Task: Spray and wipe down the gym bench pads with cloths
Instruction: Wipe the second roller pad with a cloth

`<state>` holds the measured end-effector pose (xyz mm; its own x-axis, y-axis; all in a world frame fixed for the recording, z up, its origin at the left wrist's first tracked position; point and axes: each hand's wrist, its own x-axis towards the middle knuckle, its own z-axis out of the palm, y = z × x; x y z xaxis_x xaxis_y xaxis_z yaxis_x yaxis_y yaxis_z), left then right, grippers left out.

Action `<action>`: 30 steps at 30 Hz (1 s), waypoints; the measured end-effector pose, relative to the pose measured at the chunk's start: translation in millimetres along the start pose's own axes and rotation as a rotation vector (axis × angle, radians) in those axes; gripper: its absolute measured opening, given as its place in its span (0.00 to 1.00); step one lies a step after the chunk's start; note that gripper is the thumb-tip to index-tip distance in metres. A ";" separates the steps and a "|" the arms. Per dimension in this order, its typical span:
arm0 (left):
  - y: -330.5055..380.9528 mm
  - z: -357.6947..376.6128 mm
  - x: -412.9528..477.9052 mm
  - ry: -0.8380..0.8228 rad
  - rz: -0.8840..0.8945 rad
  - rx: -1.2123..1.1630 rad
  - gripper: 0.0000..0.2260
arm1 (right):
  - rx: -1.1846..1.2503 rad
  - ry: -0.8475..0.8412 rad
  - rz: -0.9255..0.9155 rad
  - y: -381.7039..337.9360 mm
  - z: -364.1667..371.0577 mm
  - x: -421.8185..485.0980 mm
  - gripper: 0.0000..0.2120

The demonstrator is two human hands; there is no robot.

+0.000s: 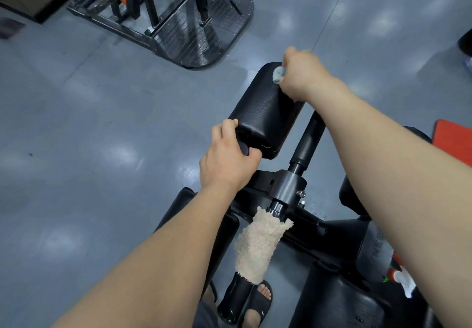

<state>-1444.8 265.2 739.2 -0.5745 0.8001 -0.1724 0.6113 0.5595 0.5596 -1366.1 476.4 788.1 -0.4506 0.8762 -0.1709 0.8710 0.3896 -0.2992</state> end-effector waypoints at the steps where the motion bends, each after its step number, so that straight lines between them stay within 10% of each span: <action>1: 0.1 0.0 -0.5 0.000 0.005 -0.002 0.24 | -0.025 0.021 0.012 1.7 -3.0 4.3 0.14; 15: 2.8 -5.0 -3.9 0.028 0.000 -0.013 0.23 | 0.077 -0.096 -0.419 -26.2 16.6 -73.7 0.10; 30: -0.9 -4.0 -5.5 0.058 0.083 -0.019 0.17 | 0.055 0.016 -0.051 17.5 -7.3 32.5 0.13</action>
<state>-1444.4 259.5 742.9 -0.5533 0.8293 -0.0779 0.6480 0.4873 0.5853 -1364.0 513.8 784.2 -0.4902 0.8604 -0.1393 0.8349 0.4175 -0.3587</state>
